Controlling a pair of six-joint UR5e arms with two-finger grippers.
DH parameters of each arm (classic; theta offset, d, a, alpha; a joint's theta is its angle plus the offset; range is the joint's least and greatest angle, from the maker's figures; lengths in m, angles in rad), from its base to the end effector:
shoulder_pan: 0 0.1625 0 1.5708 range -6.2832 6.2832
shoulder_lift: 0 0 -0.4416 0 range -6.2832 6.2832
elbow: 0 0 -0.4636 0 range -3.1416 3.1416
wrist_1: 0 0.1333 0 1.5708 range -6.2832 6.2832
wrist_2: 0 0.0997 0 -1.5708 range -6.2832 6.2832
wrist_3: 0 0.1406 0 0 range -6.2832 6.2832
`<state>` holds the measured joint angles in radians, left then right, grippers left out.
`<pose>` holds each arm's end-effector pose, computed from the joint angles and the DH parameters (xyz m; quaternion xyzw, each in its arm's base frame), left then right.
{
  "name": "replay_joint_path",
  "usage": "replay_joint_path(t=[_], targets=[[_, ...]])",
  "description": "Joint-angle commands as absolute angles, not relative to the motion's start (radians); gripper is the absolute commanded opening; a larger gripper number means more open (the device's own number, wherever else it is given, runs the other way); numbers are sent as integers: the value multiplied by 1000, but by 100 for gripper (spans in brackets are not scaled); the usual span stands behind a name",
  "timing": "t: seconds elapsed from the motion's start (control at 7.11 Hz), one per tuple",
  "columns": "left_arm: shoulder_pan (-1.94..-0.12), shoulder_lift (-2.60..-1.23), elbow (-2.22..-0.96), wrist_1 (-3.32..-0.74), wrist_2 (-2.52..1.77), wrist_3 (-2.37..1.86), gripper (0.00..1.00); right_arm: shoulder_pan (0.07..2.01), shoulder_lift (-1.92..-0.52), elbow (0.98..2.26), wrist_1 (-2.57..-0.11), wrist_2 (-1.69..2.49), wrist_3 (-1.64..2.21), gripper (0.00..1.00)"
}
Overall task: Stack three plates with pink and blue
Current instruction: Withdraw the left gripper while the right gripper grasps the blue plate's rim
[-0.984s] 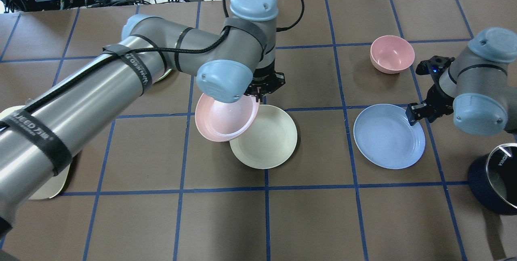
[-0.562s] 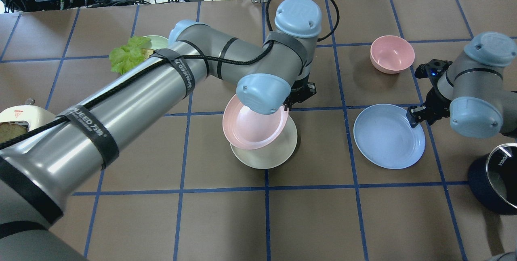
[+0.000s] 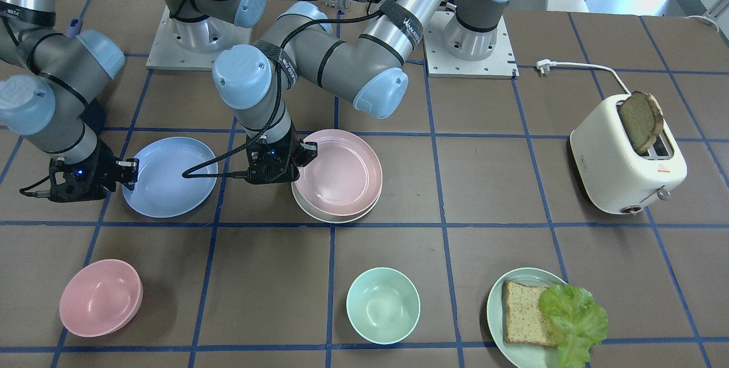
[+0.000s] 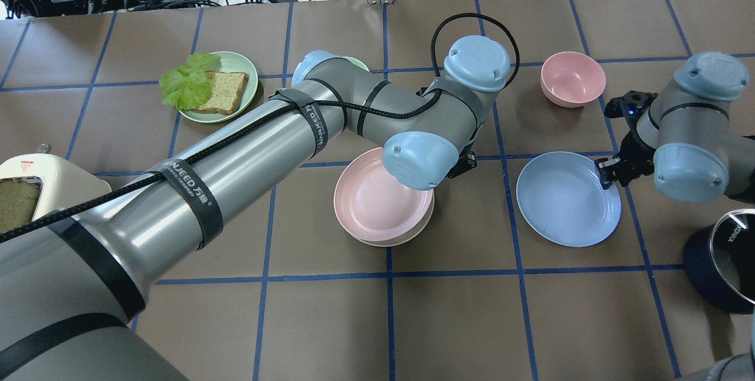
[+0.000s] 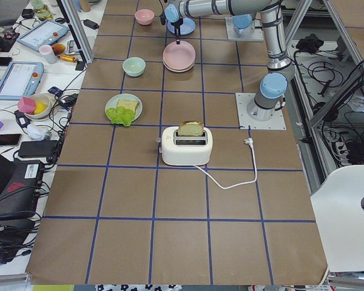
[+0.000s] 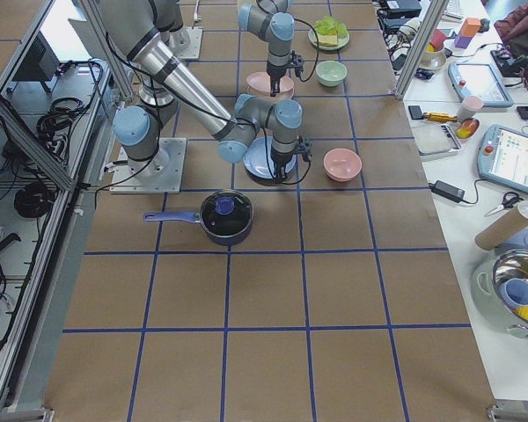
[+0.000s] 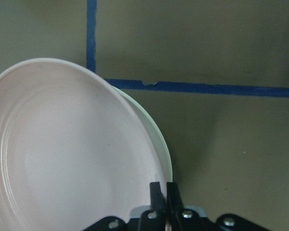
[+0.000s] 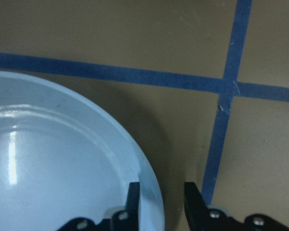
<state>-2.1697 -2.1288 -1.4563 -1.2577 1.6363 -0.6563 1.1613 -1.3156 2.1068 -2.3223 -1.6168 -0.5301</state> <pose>-0.5158 -0.5356 0.1861 -0.0265 0.9970 0.0335 0.0647 -0.0952 -0.5380 0.1158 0.0607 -0.9977 -0.0281 0.0115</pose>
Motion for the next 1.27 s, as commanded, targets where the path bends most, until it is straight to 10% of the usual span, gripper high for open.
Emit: replay_joint_path(t=[0.0,1.12], targets=[[-2171,-2144,-1460,-1253,1637,-655,89,1161,-1313,2103,-2322,-1617,-525,33],[-1929,-1944,-1384,-1394,1517,-312,100,1161,-1322,2054,-2286,-1649,-522,13]])
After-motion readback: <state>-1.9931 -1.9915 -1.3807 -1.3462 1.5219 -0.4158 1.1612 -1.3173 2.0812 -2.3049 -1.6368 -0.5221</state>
